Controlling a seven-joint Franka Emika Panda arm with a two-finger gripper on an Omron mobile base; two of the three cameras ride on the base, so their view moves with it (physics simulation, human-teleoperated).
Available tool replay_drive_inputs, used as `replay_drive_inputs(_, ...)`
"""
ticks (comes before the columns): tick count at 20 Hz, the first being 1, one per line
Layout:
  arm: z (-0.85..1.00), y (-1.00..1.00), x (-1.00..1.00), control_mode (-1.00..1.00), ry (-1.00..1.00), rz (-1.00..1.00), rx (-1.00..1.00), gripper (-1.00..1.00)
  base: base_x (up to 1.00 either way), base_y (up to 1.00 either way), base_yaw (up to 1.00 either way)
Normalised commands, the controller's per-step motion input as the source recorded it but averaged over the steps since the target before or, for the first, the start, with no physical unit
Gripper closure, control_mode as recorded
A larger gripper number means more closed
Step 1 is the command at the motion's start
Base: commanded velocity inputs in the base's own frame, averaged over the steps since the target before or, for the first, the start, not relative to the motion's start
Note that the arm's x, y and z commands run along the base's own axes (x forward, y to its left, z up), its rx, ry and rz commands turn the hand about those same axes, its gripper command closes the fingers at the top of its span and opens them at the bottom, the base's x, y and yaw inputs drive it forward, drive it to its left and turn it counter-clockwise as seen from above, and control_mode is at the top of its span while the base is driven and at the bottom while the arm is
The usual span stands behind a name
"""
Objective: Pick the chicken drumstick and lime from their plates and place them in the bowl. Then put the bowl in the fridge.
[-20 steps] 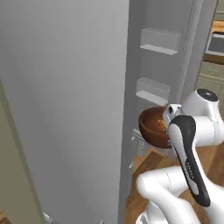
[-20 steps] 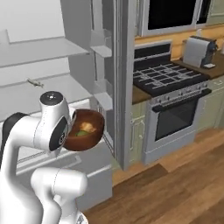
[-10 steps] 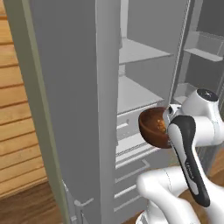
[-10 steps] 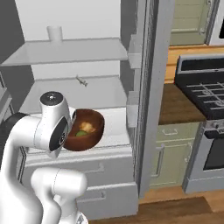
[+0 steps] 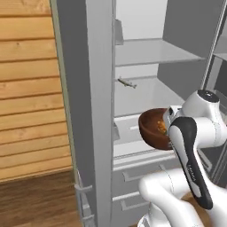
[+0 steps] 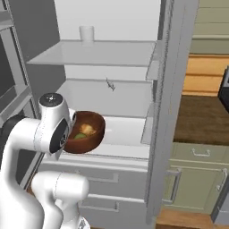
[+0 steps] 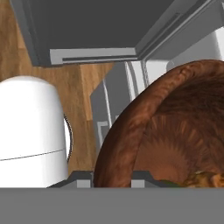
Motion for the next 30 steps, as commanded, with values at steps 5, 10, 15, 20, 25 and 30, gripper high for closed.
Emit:
replay_drive_inputs(5,0.00,0.00,0.00,1.00,0.00,0.00,0.00,1.00,0.20,-0.34,0.22)
replay_drive_inputs(10,0.00,0.00,0.00,1.00,0.00,0.00,0.00,1.00,0.00,0.00,0.00)
replay_drive_inputs(15,0.00,0.00,0.00,1.00,0.00,0.00,0.00,1.00,0.17,0.10,-0.01)
replay_drive_inputs(20,0.00,0.00,0.00,1.00,0.00,0.00,0.00,1.00,0.42,0.19,-0.01)
replay_drive_inputs(25,0.00,0.00,0.00,1.00,0.00,0.00,0.00,1.00,0.40,0.21,-0.01)
replay_drive_inputs(30,0.00,0.00,0.00,1.00,0.00,0.00,0.00,1.00,0.31,0.18,0.00)
